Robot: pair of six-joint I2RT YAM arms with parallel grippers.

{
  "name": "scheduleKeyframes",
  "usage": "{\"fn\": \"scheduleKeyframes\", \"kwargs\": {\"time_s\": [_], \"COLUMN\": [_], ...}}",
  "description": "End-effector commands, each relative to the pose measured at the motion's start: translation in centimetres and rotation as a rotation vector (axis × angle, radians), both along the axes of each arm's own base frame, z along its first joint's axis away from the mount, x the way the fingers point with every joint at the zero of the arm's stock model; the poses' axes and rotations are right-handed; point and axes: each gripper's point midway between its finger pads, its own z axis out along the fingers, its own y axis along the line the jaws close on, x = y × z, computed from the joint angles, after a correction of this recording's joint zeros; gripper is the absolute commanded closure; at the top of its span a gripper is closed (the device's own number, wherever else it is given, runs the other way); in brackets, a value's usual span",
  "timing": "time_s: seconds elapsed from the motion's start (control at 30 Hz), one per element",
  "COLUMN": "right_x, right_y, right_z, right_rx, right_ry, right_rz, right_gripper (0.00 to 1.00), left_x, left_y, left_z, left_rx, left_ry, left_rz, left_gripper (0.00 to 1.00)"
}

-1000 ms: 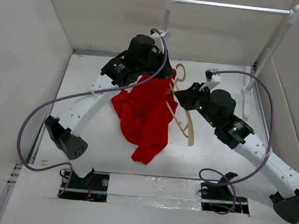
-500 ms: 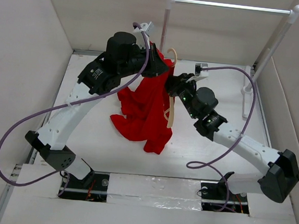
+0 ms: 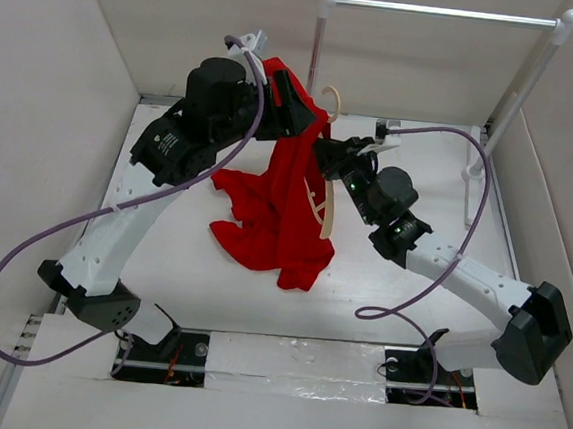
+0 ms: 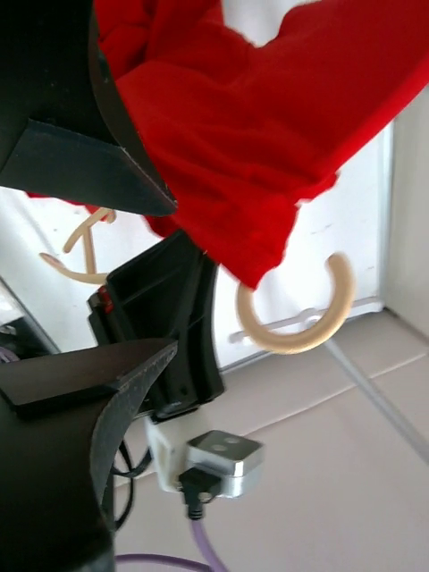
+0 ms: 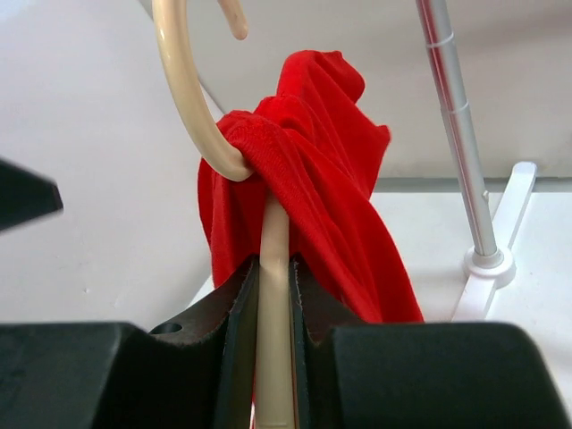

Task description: Place the t-shirt on the hanger

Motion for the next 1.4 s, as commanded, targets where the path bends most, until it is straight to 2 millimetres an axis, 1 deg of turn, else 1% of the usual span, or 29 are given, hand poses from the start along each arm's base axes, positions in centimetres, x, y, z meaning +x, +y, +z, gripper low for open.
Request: {"fn": "scheduleKeyframes", "kwargs": {"time_s": [0.0, 0.03, 0.07, 0.1, 0.13, 0.17, 0.2, 0.27, 0.3, 0.37, 0.4, 0.5, 0.6, 0.7, 0.8, 0.9, 0.93, 0.97, 1.0, 1.03, 1.1, 1.17, 1.2, 1.23, 1.27, 1.3, 1.33, 1.37], "right_x": [-1.8, -2.1, -2.3, -2.4, -2.7, -2.9, -3.1, -3.5, -3.6, -3.7, -3.7, -3.8, -3.8, -3.7, -3.5, -3.1, -2.9, -2.8, -2.7, -2.7, -2.6, -2.5, -2.4, -2.4, -2.3, -2.2, -2.1, -2.1], "right_y": [-2.1, -2.2, -2.4, -2.3, -2.5, -2.6, -2.6, -2.7, -2.6, -2.5, -2.5, -2.2, -1.9, -1.6, -1.3, -1.0, -0.8, -0.6, -0.4, -0.3, 0.1, 0.2, 0.3, 0.4, 0.4, 0.5, 0.5, 0.6], "right_z": [8.1, 8.3, 8.5, 8.4, 8.6, 8.6, 8.8, 8.8, 8.9, 8.8, 8.8, 8.8, 8.6, 8.6, 8.2, 8.1, 7.9, 7.9, 7.8, 7.8, 7.6, 7.2, 7.0, 6.9, 6.8, 6.7, 6.4, 6.2], "right_rx": [0.161, 0.159, 0.161, 0.159, 0.158, 0.159, 0.16, 0.157, 0.155, 0.145, 0.141, 0.132, 0.122, 0.117, 0.109, 0.105, 0.099, 0.097, 0.098, 0.094, 0.088, 0.083, 0.085, 0.086, 0.088, 0.091, 0.086, 0.084], "right_ry": [-0.196, -0.202, -0.208, -0.209, -0.212, -0.211, -0.215, -0.213, -0.217, -0.213, -0.214, -0.215, -0.21, -0.21, -0.201, -0.197, -0.195, -0.192, -0.191, -0.19, -0.186, -0.178, -0.172, -0.166, -0.161, -0.157, -0.148, -0.138], "right_rz": [-0.014, -0.012, -0.01, -0.004, 0.003, 0.005, 0.014, 0.024, 0.03, 0.037, 0.039, 0.056, 0.068, 0.073, 0.077, 0.074, 0.074, 0.076, 0.082, 0.089, 0.098, 0.099, 0.1, 0.102, 0.102, 0.102, 0.101, 0.1], "right_gripper": [1.0, 1.0, 1.0, 1.0, 1.0, 1.0, 1.0, 1.0, 1.0, 1.0, 1.0, 1.0, 1.0, 1.0, 1.0, 1.0, 1.0, 1.0, 1.0, 1.0, 1.0, 1.0, 1.0, 1.0, 1.0, 1.0, 1.0, 1.0], "left_x": [1.7, 2.7, 3.2, 4.3, 4.9, 6.1, 7.3, 8.4, 9.2, 9.6, 10.3, 10.7, 11.2, 11.2, 11.2, 10.3, 10.3, 10.2, 9.8, 9.9, 9.7, 9.8, 9.7, 9.8, 9.7, 9.6, 9.6, 9.5], "left_y": [2.6, 3.3, 3.2, 3.2, 3.2, 3.9, 3.7, 3.7, 3.0, 2.2, 2.1, 0.9, 0.2, -0.3, -1.1, -2.7, -2.9, -3.0, -3.0, -3.1, -2.8, -2.7, -2.5, -2.4, -2.4, -2.3, -2.3, -2.2], "left_z": [4.8, 4.5, 4.6, 4.6, 4.4, 4.3, 3.8, 4.0, 3.8, 4.1, 4.1, 4.0, 2.8, 2.1, 0.7, -0.6, -1.3, -1.6, -1.3, -1.8, -1.3, -1.6, -1.2, -1.3, -1.8, -1.9, -1.9, -1.3], "left_rx": [-0.118, -0.13, -0.161, -0.179, -0.19, -0.197, -0.207, -0.226, -0.237, -0.251, -0.261, -0.291, -0.292, -0.306, -0.308, -0.297, -0.296, -0.304, -0.323, -0.339, -0.35, -0.348, -0.355, -0.357, -0.357, -0.357, -0.358, -0.37], "left_ry": [-0.108, -0.102, -0.094, -0.095, -0.087, -0.083, -0.068, -0.07, -0.071, -0.08, -0.089, -0.098, -0.078, -0.074, -0.05, -0.021, -0.005, -0.001, -0.004, -0.001, -0.015, -0.014, -0.026, -0.028, -0.012, -0.011, -0.01, -0.033], "left_rz": [0.14, 0.159, 0.152, 0.159, 0.148, 0.169, 0.171, 0.167, 0.152, 0.123, 0.117, 0.07, 0.045, 0.023, 0.001, -0.032, -0.036, -0.044, -0.051, -0.048, -0.042, -0.03, -0.027, -0.021, -0.018, -0.013, -0.011, -0.015], "left_gripper": [0.45, 0.43, 0.43, 0.42, 0.42, 0.42, 0.42, 0.43, 0.42, 0.42, 0.42, 0.4, 0.41, 0.42, 0.44, 0.5, 0.57, 0.62, 0.67, 0.72, 0.72, 0.73, 0.78, 0.89, 0.95, 1.0, 1.0, 1.0]}}
